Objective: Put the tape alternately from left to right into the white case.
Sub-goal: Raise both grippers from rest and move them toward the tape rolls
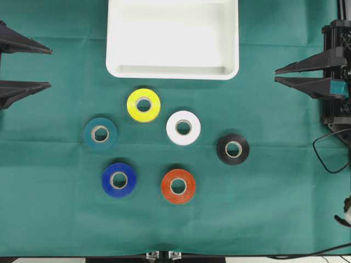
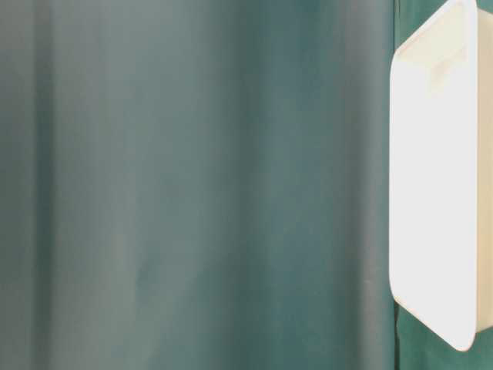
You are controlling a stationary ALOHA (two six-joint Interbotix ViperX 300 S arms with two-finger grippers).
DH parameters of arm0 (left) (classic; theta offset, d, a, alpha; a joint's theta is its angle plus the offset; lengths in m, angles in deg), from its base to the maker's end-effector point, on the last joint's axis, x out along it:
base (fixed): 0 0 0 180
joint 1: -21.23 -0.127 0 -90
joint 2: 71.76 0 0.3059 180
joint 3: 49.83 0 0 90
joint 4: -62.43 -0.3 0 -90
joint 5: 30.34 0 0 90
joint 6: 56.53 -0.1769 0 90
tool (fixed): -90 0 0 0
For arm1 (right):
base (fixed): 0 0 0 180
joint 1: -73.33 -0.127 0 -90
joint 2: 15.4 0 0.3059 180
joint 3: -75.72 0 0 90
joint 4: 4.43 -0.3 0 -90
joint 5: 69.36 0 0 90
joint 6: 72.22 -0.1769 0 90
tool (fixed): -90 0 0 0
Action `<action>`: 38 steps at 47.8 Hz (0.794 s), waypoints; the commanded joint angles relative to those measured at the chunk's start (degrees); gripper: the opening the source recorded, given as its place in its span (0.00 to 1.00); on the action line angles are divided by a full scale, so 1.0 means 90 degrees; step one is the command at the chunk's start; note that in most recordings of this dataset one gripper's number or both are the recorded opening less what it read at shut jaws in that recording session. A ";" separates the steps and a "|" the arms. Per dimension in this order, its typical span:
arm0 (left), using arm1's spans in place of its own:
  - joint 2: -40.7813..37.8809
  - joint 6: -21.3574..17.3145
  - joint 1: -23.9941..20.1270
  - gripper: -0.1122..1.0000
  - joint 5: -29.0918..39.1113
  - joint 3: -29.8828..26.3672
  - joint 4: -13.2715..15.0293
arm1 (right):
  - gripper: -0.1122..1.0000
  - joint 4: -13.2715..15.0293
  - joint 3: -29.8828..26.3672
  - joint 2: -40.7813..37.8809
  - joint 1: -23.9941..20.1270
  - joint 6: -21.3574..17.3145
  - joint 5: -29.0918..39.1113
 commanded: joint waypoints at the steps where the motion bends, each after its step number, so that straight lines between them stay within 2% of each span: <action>1: -0.0371 -0.0039 0.0039 0.32 -0.0049 -0.0166 0.0107 | 0.32 0.0000 -0.0176 -0.0059 0.0127 0.0049 -0.0049; 3: -0.0537 -0.0039 0.0039 0.31 -0.0039 -0.0225 0.0117 | 0.30 0.0029 -0.0186 -0.0107 0.0234 0.0039 -0.0039; 5: -0.0713 -0.0029 0.0039 0.21 -0.0039 -0.0293 0.0117 | 0.22 0.0039 -0.0166 -0.0176 0.0322 0.0039 -0.0039; 9: -0.0996 -0.0029 0.0049 0.10 -0.0029 -0.0439 0.0117 | 0.11 0.0039 -0.0156 -0.0332 0.0459 0.0049 0.0020; 14: -0.1182 -0.0029 0.0049 0.02 -0.0020 -0.0518 0.0117 | 0.08 0.0039 -0.0166 -0.0420 0.0469 0.0039 0.0098; 38: -0.1201 0.0029 0.0059 0.01 0.0059 -0.0430 0.0127 | 0.08 0.0039 -0.0176 -0.0449 0.0469 -0.0420 0.0449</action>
